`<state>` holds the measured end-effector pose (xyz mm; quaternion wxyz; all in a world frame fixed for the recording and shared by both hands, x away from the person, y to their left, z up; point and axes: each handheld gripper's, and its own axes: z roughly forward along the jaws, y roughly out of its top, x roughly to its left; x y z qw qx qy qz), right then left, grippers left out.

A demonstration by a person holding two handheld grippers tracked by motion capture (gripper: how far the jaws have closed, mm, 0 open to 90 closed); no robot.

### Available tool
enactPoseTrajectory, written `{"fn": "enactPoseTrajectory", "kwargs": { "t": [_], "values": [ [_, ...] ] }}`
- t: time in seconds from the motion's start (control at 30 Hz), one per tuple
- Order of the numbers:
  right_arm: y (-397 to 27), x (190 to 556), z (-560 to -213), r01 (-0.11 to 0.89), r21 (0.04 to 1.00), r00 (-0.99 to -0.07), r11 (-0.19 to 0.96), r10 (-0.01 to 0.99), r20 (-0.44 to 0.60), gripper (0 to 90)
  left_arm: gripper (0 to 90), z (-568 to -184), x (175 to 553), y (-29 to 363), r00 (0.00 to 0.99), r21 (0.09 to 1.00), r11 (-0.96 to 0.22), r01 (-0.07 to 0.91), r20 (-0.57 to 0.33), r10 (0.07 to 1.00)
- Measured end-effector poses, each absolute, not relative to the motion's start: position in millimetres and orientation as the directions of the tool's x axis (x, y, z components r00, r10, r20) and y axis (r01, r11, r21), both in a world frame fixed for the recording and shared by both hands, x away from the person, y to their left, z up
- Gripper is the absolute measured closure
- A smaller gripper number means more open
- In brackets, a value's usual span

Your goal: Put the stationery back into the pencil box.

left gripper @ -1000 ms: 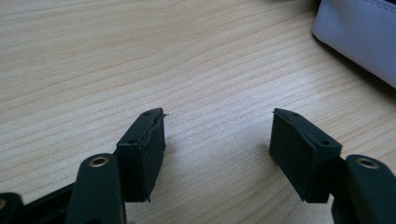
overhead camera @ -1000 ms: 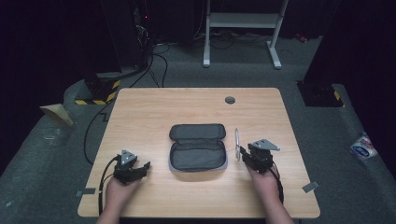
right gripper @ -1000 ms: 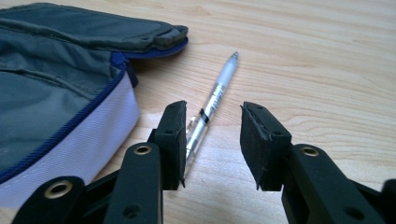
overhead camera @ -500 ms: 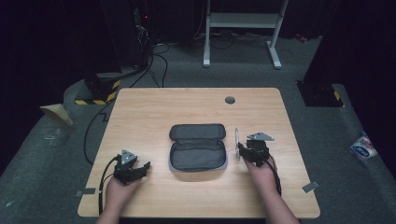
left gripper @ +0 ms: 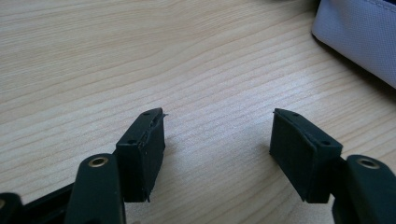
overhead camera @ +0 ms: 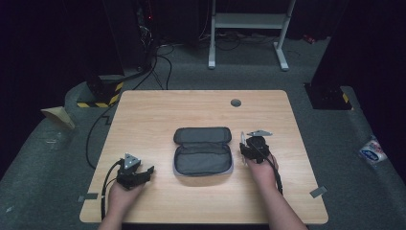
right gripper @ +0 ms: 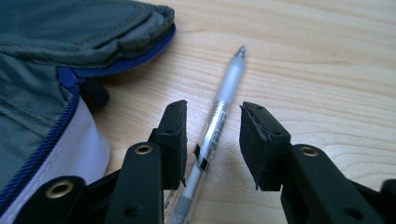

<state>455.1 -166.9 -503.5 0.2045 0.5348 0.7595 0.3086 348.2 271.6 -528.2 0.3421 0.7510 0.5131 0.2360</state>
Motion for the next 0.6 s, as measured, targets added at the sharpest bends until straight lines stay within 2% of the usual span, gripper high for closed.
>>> {"fn": "enactPoseTrajectory", "kwargs": {
  "t": [0.23,0.6],
  "values": [
    [-160.5,459.2,-510.0,0.698,0.666,-0.341,0.263,0.940,-0.013,63.6,35.3,-528.2,348.5,271.5,0.363,0.756,-0.240,0.609,0.002,0.932],
    [-160.9,461.6,-510.3,0.712,0.649,-0.333,0.268,0.943,-0.024,77.9,35.3,-528.0,348.4,271.8,0.366,0.754,-0.246,0.609,0.007,0.930]
  ]
}}
